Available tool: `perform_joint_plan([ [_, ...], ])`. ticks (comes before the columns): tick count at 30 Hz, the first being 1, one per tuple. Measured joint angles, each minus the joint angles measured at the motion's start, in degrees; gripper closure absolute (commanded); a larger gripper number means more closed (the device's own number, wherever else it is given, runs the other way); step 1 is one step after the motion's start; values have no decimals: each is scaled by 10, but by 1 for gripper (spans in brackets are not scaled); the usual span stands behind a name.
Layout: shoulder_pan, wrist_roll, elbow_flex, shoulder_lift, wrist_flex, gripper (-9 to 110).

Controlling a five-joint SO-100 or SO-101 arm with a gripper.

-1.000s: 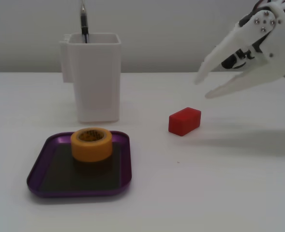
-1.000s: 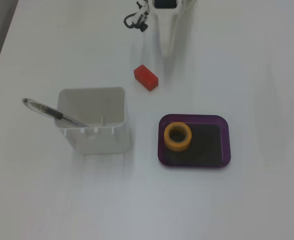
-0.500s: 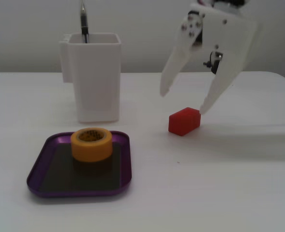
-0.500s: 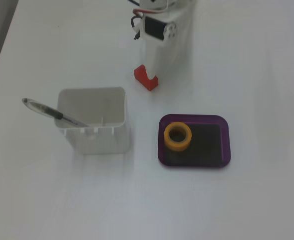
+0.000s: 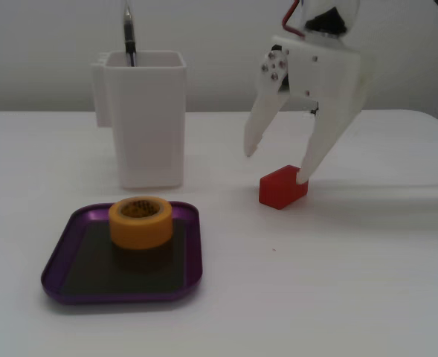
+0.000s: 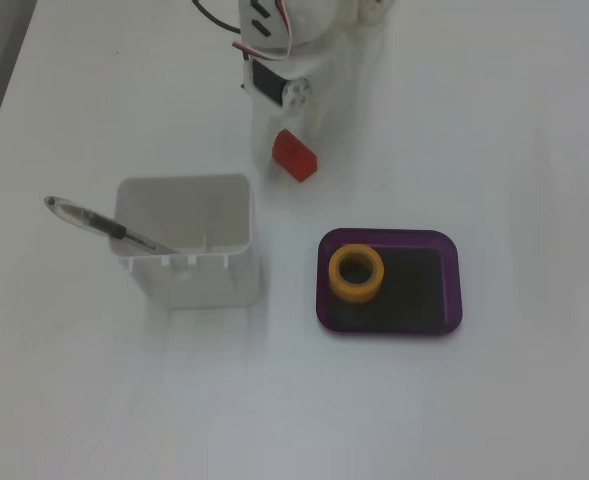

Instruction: Pick up the red cube and place it in the box.

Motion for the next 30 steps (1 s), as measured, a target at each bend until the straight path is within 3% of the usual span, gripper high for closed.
perform_joint_plan([
  [8,7,-2,39,-62,-70,78],
  [10,7,-2,39,-71,-76,84],
  [13,7,-2,38,-76,-77,103],
  [23,-20,-41,32,-25,-16,102],
  [30,-157,-144,32,198,14,102],
])
